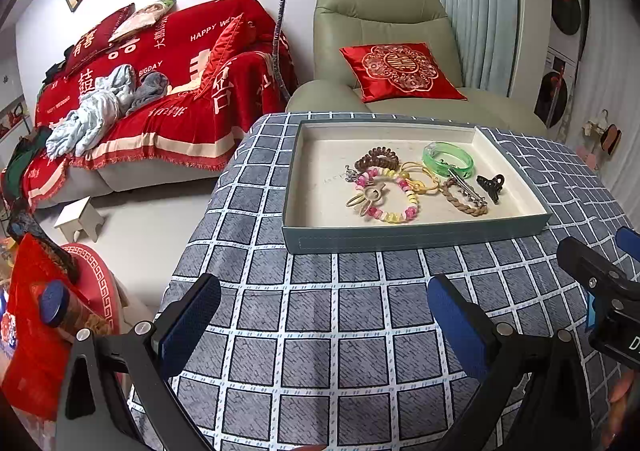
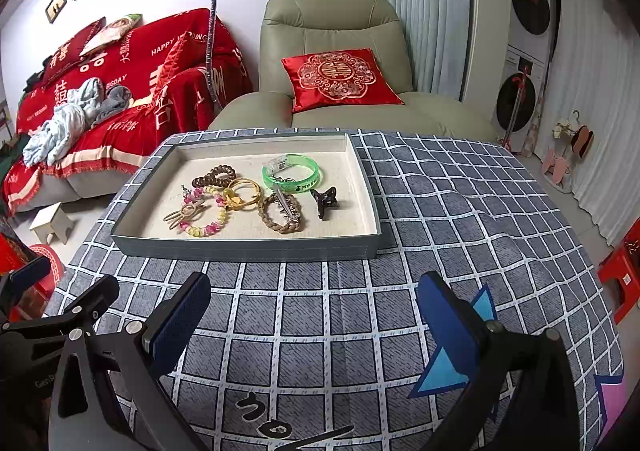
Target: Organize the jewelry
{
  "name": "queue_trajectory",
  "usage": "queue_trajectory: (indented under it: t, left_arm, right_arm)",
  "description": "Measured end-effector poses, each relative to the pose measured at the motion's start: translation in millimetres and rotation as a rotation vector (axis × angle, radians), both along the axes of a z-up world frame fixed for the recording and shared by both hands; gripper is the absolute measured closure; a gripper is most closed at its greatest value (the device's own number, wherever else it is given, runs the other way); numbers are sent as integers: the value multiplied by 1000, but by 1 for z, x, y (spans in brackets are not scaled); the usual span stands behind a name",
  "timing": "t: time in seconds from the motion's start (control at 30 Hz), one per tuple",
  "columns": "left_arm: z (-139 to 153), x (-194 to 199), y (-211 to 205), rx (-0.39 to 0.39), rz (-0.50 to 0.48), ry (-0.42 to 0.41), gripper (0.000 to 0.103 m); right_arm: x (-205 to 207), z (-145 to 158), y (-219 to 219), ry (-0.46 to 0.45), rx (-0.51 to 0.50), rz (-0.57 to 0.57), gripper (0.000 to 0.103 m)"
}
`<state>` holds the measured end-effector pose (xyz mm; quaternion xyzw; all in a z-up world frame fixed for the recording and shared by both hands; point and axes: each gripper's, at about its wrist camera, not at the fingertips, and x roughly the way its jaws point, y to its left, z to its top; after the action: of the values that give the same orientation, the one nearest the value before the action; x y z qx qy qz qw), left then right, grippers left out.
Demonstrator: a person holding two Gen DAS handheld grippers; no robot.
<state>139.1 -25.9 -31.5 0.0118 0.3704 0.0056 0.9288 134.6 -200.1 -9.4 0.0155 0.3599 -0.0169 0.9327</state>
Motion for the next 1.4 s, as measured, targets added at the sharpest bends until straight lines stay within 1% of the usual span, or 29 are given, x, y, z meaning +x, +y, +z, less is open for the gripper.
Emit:
queue_trajectory:
  t: [1.4]
  left_arm:
    - [-4, 1, 3, -5, -1, 14, 0]
  right_arm:
    - [2, -3, 0, 3, 1, 2, 0]
